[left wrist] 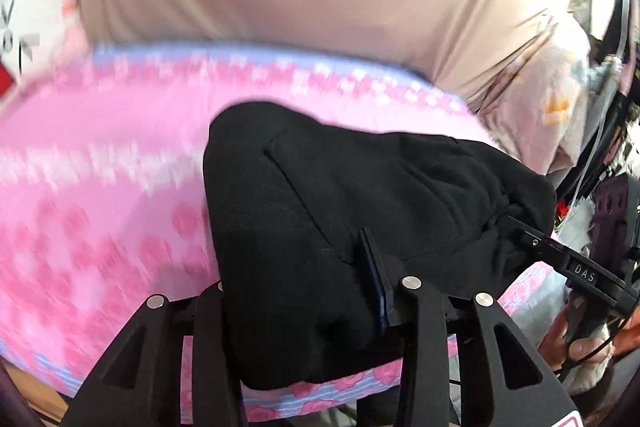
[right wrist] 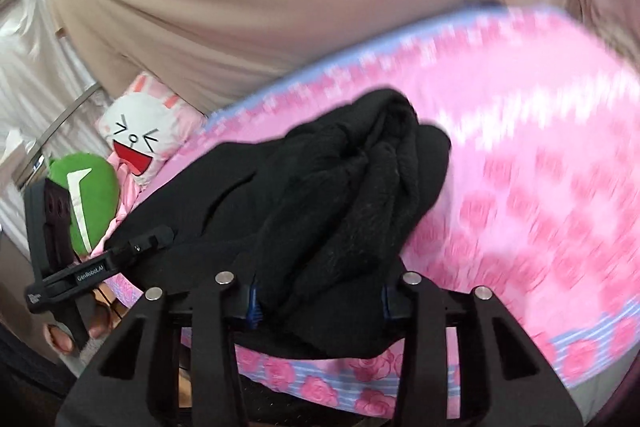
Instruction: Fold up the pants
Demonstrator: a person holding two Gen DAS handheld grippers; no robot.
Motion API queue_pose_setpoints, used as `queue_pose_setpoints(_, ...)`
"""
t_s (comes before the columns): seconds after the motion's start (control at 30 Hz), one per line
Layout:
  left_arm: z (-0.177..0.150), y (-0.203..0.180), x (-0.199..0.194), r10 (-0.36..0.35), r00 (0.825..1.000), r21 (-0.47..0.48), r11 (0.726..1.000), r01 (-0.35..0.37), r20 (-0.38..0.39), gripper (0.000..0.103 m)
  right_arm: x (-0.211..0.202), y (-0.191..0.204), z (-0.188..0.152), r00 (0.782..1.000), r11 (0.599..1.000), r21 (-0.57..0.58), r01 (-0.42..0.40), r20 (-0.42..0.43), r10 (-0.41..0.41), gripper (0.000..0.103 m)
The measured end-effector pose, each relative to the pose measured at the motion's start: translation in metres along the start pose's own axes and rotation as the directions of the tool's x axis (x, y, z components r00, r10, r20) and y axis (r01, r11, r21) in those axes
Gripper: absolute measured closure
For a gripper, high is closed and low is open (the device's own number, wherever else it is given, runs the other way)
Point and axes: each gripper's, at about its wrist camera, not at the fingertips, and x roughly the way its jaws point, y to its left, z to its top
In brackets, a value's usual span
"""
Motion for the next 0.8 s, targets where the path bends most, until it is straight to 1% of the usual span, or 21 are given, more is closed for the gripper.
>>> queue_pose_setpoints(0.07, 0.014, -0.005, -0.025, -0.014, 0.998, 0.027, 1.0, 0.012, 0.056, 0.067, -0.024, 0.014, 0.014, 0.998, 0.999, -0.045, -0.012, 0.066, 0.015, 0.064)
queue_pose_setpoints(0.13, 0.027, -0.009, -0.056, -0.027, 0.992, 0.065, 0.998, 0.019, 0.125, 0.067, -0.045, 0.026, 0.029, 0.992, 0.996, -0.085, -0.022, 0.126, 0.033, 0.064)
queue_pose_setpoints(0.2, 0.045, -0.021, -0.083, -0.038, 0.981, 0.103, 0.995, 0.018, 0.192, 0.067, -0.069, 0.042, 0.048, 0.979, 0.991, -0.132, -0.033, 0.194, 0.058, 0.064)
queue_pose_setpoints(0.23, 0.053, -0.025, -0.093, -0.045, 0.975, 0.119, 0.993, 0.019, 0.219, 0.066, -0.083, 0.052, 0.06, 0.969, 0.986, -0.16, -0.036, 0.237, 0.074, 0.064)
queue_pose_setpoints(0.27, 0.06, -0.03, -0.107, -0.051, 0.966, 0.136, 0.991, 0.017, 0.252, 0.066, -0.093, 0.057, 0.067, 0.96, 0.983, -0.179, -0.039, 0.265, 0.086, 0.064)
queue_pose_setpoints(0.33, 0.078, -0.042, -0.137, -0.063, 0.941, 0.177, 0.984, 0.003, 0.332, 0.066, -0.112, 0.07, 0.083, 0.939, 0.975, -0.22, -0.036, 0.325, 0.108, 0.064)
queue_pose_setpoints(0.4, 0.092, -0.052, -0.16, -0.069, 0.919, 0.204, 0.979, -0.012, 0.388, 0.066, -0.133, 0.084, 0.102, 0.912, 0.964, -0.263, -0.033, 0.386, 0.137, 0.063)
queue_pose_setpoints(0.43, 0.098, -0.057, -0.169, -0.074, 0.907, 0.218, 0.976, -0.02, 0.415, 0.066, -0.137, 0.087, 0.109, 0.904, 0.961, -0.274, -0.034, 0.401, 0.146, 0.063)
queue_pose_setpoints(0.47, 0.107, -0.063, -0.18, -0.079, 0.891, 0.235, 0.972, -0.032, 0.447, 0.065, -0.146, 0.093, 0.12, 0.89, 0.956, -0.292, -0.037, 0.426, 0.164, 0.063)
queue_pose_setpoints(0.57, 0.125, -0.072, -0.198, -0.085, 0.858, 0.26, 0.964, -0.058, 0.507, 0.065, -0.157, 0.102, 0.144, 0.863, 0.944, -0.328, -0.035, 0.467, 0.194, 0.062)
queue_pose_setpoints(0.6, 0.133, -0.075, -0.202, -0.086, 0.843, 0.265, 0.962, -0.069, 0.531, 0.065, -0.158, 0.104, 0.154, 0.856, 0.94, -0.34, -0.033, 0.476, 0.202, 0.062)
queue_pose_setpoints(0.67, 0.147, -0.077, -0.205, -0.085, 0.826, 0.273, 0.958, -0.085, 0.557, 0.064, -0.156, 0.106, 0.171, 0.847, 0.936, -0.35, -0.037, 0.486, 0.215, 0.061)
queue_pose_setpoints(0.7, 0.157, -0.077, -0.202, -0.08, 0.82, 0.272, 0.958, -0.094, 0.567, 0.063, -0.15, 0.104, 0.183, 0.847, 0.936, -0.35, -0.045, 0.483, 0.221, 0.061)
queue_pose_setpoints(0.73, 0.165, -0.075, -0.196, -0.076, 0.819, 0.268, 0.958, -0.098, 0.569, 0.062, -0.144, 0.103, 0.19, 0.85, 0.936, -0.35, -0.048, 0.478, 0.223, 0.06)
queue_pose_setpoints(0.77, 0.171, -0.075, -0.191, -0.069, 0.821, 0.262, 0.96, -0.101, 0.567, 0.061, -0.133, 0.101, 0.201, 0.854, 0.938, -0.344, -0.045, 0.474, 0.215, 0.059)
queue_pose_setpoints(0.8, 0.183, -0.069, -0.176, -0.056, 0.829, 0.249, 0.963, -0.102, 0.557, 0.058, -0.117, 0.095, 0.211, 0.861, 0.942, -0.334, -0.041, 0.466, 0.203, 0.057)
